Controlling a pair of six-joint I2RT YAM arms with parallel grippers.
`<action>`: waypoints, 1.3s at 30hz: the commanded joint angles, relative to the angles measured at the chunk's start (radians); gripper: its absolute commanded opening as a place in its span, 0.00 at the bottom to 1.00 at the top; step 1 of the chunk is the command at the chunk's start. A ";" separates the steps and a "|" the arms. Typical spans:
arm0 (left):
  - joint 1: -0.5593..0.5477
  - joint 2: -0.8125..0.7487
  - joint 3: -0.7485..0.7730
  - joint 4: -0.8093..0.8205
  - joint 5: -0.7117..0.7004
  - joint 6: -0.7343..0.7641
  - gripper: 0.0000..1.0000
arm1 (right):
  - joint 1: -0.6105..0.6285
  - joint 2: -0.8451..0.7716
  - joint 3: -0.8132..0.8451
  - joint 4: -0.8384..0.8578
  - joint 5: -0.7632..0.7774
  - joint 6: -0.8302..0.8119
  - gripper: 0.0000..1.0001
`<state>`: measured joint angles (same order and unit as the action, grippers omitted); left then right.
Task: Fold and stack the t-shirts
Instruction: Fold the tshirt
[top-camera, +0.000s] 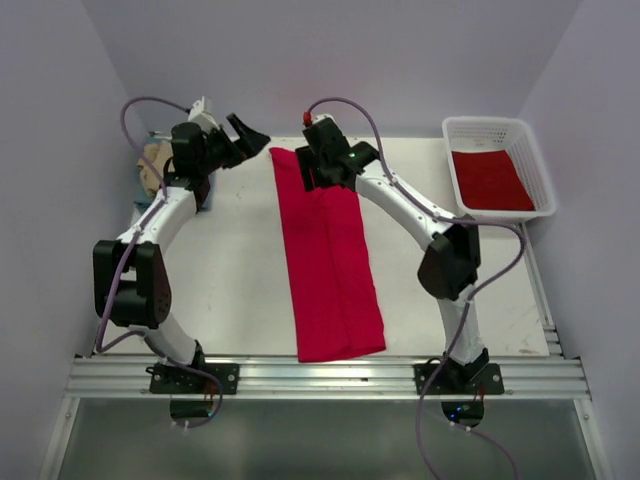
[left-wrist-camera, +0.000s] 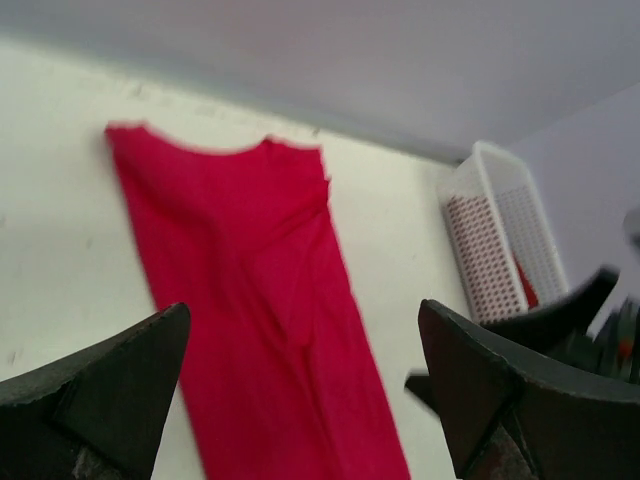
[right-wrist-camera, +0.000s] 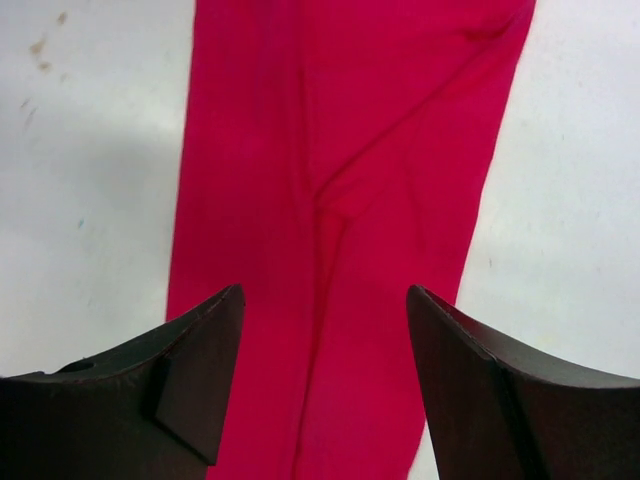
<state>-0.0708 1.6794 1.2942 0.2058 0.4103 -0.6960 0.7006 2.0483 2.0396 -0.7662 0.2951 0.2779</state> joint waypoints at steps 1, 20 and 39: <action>0.000 -0.039 -0.210 -0.051 -0.057 -0.007 1.00 | -0.056 0.200 0.265 -0.087 -0.049 -0.101 0.70; -0.060 -0.409 -0.599 -0.034 -0.056 0.046 1.00 | -0.204 0.558 0.464 0.105 -0.496 -0.114 0.59; -0.067 -0.397 -0.674 -0.009 -0.027 0.062 1.00 | -0.204 0.644 0.525 0.263 -0.501 -0.151 0.55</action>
<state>-0.1326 1.2938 0.6296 0.1417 0.3687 -0.6674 0.4973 2.6808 2.5149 -0.5495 -0.2234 0.1520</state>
